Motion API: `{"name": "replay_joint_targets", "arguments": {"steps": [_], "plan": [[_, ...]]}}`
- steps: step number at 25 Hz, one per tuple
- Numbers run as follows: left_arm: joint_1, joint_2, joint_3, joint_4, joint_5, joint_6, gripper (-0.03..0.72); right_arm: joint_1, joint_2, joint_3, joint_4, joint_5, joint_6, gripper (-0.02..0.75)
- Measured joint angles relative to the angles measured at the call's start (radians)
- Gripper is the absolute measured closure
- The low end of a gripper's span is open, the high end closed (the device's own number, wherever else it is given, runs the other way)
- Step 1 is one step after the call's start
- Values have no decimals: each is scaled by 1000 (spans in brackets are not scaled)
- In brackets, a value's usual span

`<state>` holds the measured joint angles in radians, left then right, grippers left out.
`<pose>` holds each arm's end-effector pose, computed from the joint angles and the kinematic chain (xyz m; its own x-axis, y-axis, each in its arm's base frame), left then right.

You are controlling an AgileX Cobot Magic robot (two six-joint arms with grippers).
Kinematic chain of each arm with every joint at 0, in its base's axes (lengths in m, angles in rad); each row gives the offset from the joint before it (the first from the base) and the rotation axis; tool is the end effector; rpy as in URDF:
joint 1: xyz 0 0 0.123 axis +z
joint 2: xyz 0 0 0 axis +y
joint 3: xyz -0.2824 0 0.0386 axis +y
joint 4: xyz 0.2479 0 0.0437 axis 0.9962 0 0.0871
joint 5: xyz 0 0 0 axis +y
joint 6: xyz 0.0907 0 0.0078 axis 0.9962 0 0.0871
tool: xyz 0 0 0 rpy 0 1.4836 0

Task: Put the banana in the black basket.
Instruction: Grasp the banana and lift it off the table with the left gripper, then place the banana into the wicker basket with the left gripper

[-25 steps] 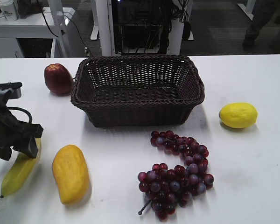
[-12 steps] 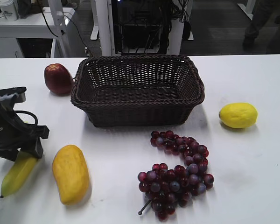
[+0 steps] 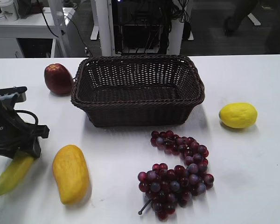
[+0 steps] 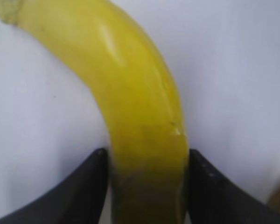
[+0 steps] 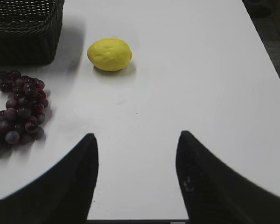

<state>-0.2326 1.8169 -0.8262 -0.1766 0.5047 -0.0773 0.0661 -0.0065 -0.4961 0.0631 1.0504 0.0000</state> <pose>0.2841 -0.0753 0.1147 -0.9895 -0.0013 -0.1446 0.0163 0.9926 -0.1203 -0.0054 0.0046 0.2770 -0.4461 0.0019 -0.8950 -0.1009 0.9935 0.0524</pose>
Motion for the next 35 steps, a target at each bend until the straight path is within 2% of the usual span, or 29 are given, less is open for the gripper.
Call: {"name": "replay_joint_targets", "arguments": {"steps": [2, 3, 10, 23, 30, 35], "plan": [[0, 0, 0, 1, 4, 0, 269, 0, 0, 0, 0, 0, 0, 298], [0, 0, 0, 4, 4, 0, 276, 0, 0, 0, 0, 0, 0, 298], [0, -28, 2, 71, 23, 0, 276, 0, 0, 0, 0, 0, 0, 298], [0, -232, 3, 329, 44, 0, 276, 0, 0, 0, 0, 0, 0, 298], [0, -308, -8, 360, 38, 5, 276, 0, 0, 0, 0, 0, 0, 298], [0, -313, -115, 365, 89, 77, 276, 0, 0, 0, 0, 0, 0, 298]]}}
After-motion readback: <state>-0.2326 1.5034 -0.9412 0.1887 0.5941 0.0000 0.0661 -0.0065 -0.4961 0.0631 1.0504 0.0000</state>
